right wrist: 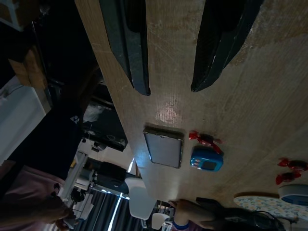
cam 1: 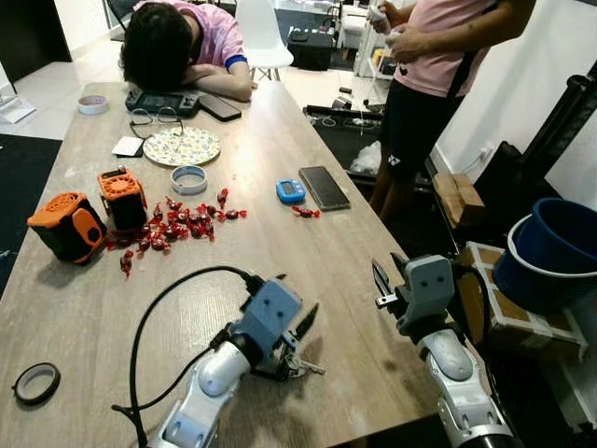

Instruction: Hang keys on a hook

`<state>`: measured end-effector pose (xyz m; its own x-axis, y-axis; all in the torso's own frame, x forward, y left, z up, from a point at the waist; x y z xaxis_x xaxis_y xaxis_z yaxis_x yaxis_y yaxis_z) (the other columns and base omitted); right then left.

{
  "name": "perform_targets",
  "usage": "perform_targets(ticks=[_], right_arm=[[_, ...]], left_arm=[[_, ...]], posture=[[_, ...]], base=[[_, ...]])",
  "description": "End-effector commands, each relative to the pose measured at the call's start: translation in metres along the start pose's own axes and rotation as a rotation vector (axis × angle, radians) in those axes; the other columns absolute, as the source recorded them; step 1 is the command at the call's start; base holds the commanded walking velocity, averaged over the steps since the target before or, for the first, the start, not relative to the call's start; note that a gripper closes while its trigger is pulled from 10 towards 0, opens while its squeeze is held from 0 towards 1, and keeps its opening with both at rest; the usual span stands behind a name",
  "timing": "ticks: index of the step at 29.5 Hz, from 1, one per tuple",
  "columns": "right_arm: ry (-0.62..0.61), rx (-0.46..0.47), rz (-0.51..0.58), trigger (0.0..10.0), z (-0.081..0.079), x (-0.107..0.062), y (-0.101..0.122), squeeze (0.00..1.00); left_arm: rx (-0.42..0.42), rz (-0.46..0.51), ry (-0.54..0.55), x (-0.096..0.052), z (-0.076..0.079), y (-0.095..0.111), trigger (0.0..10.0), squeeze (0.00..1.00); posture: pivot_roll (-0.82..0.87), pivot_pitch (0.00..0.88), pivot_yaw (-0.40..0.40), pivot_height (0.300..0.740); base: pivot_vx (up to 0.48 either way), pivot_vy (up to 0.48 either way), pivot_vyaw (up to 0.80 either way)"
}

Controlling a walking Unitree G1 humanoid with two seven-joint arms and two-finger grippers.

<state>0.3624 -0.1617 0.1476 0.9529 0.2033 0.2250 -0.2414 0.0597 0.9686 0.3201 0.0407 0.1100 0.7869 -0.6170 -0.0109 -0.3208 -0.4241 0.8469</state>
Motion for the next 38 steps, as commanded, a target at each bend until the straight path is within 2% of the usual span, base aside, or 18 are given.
perform_targets(ticks=[1, 4, 7, 12, 17, 19, 20, 22, 28, 35, 36, 37, 38], right_arm=[[-0.024, -0.005, -0.018, 10.0, 0.007, -0.005, -0.006, 0.0], [-0.025, -0.005, -0.018, 10.0, 0.008, -0.006, -0.006, 0.0], [-0.026, -0.005, -0.017, 10.0, 0.008, -0.005, -0.006, 0.0], [-0.027, -0.006, -0.015, 10.0, 0.007, -0.005, -0.005, 0.0], [-0.026, -0.005, -0.014, 10.0, 0.007, -0.005, -0.005, 0.0], [-0.026, -0.005, -0.013, 10.0, 0.006, -0.005, -0.005, 0.0], [-0.024, -0.004, -0.012, 10.0, 0.006, -0.004, -0.005, 0.0], [-0.024, -0.004, -0.012, 10.0, 0.006, -0.004, -0.005, 0.0], [-0.016, 0.001, -0.008, 10.0, 0.002, -0.002, -0.004, 0.0], [-0.016, 0.003, -0.006, 10.0, 0.002, -0.001, -0.004, 0.0], [-0.02, 0.002, -0.007, 10.0, 0.003, -0.002, -0.004, 0.0], [-0.02, 0.002, -0.007, 10.0, 0.003, -0.002, -0.004, 0.0], [-0.023, 0.001, -0.007, 10.0, 0.004, -0.003, -0.004, 0.0]], left_arm=[[0.041, -0.061, -0.047, -0.004, 0.014, -0.021, 10.0, 0.0], [0.043, -0.107, -0.038, -0.003, 0.019, -0.034, 10.0, 0.0], [0.037, -0.119, -0.025, -0.001, 0.018, -0.037, 10.0, 0.0], [0.009, -0.103, 0.048, 0.004, 0.005, -0.032, 10.0, 0.0], [-0.074, -0.02, 0.144, 0.012, -0.013, -0.012, 10.0, 0.0], [-0.078, -0.009, 0.15, 0.014, -0.014, -0.009, 10.0, 0.0], [-0.082, 0.015, 0.16, 0.018, -0.017, -0.002, 10.0, 0.0], [-0.082, 0.015, 0.16, 0.018, -0.017, -0.002, 10.0, 0.0], [-0.09, 0.113, 0.182, 0.035, -0.029, 0.03, 10.0, 0.0], [-0.075, 0.135, 0.169, 0.04, -0.027, 0.037, 10.0, 0.0], [-0.073, 0.1, 0.095, 0.036, -0.014, 0.026, 10.0, 0.0], [-0.073, 0.1, 0.095, 0.036, -0.014, 0.026, 10.0, 0.0], [-0.073, 0.073, 0.04, 0.032, -0.003, 0.018, 10.0, 0.0]], posture=[[0.05, 0.113, -0.068, 0.74], [0.05, 0.11, -0.066, 0.74], [0.05, 0.107, -0.064, 0.74], [0.04, 0.107, -0.062, 0.74], [0.04, 0.11, -0.064, 0.74], [0.04, 0.11, -0.064, 0.74], [0.05, 0.113, -0.065, 0.74], [0.05, 0.113, -0.065, 0.74], [0.05, 0.118, -0.062, 0.74], [0.05, 0.116, -0.06, 0.74], [0.04, 0.116, -0.055, 0.74], [0.04, 0.116, -0.055, 0.74], [0.04, 0.116, -0.055, 0.74]], base=[[0.0, 0.0, 0.0], [0.0, 0.0, 0.0], [0.0, 0.0, 0.0], [0.0, 0.0, 0.0], [0.0, 0.0, 0.0], [0.0, 0.0, 0.0], [0.0, 0.0, 0.0], [0.0, 0.0, 0.0], [0.0, 0.0, 0.0], [0.0, 0.0, 0.0], [0.0, 0.0, 0.0], [0.0, 0.0, 0.0], [0.0, 0.0, 0.0]])
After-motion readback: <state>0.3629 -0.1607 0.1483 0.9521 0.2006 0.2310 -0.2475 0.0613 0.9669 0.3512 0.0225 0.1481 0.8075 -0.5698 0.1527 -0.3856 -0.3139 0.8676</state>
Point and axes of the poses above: a point about 5 cm out from each wrist's last joint towards the gripper, its own x axis pointing out of the wrist towards the gripper, its own y axis along the axis of the wrist's last joint, z = x × y, the point moved 5 cm from there along x, pointing out of the wrist towards the gripper, and after that the axes turned 8 degrees about x, right-handed, at the moved point
